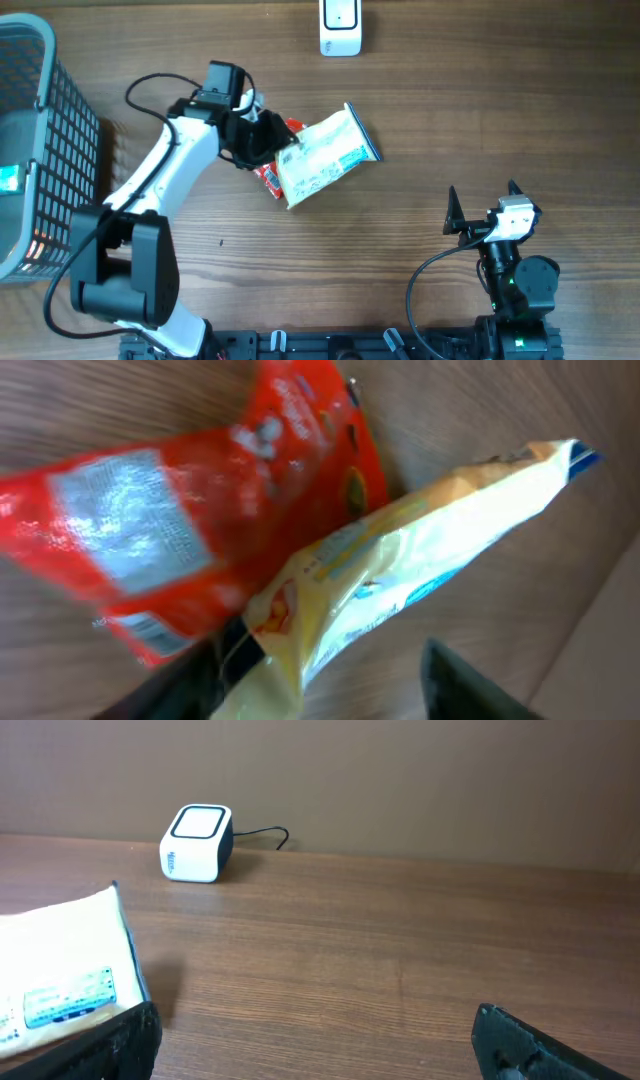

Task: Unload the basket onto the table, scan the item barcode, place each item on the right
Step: 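Carry the white package out and release it beside the red bag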

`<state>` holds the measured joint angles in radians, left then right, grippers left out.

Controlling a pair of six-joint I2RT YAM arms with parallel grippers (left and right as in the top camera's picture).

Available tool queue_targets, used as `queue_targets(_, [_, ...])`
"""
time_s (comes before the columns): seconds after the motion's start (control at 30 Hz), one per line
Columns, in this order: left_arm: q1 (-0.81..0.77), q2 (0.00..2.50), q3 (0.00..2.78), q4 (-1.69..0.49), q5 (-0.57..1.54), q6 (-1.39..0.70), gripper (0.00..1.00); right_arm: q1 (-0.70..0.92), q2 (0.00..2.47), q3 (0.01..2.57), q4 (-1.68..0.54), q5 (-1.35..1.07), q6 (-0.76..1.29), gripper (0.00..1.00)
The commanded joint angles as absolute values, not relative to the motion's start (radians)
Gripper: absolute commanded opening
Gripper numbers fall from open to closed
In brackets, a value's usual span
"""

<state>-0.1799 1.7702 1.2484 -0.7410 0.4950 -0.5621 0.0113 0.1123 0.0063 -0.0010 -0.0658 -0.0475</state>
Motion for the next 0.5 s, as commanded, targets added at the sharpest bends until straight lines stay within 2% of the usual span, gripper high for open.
queue_targets(0.0, [-0.121,1.669,1.371,-0.802,0.501,-0.51,0.7,0.008,0.109,0.006,0.001,-0.051,-0.05,1.0])
queue_targets(0.1, [-0.085,1.583,1.504,-0.927,0.351,-0.475,0.73,0.008,0.109,0.006,0.001,-0.051,-0.05,1.0])
queue_targets(0.23, [-0.078,1.481,1.66,-1.043,0.071,-0.474,0.87,0.008,0.109,0.006,0.001,-0.051,-0.05,1.0])
queue_targets(0.3, [-0.078,1.423,1.733,-1.07,-0.039,-0.467,0.9,0.008,0.109,0.006,0.001,-0.051,-0.05,1.0])
queue_targets(0.47, [-0.04,1.311,1.843,-1.071,-0.217,-0.421,0.93,0.008,0.109,0.006,0.001,-0.051,-0.05,1.0])
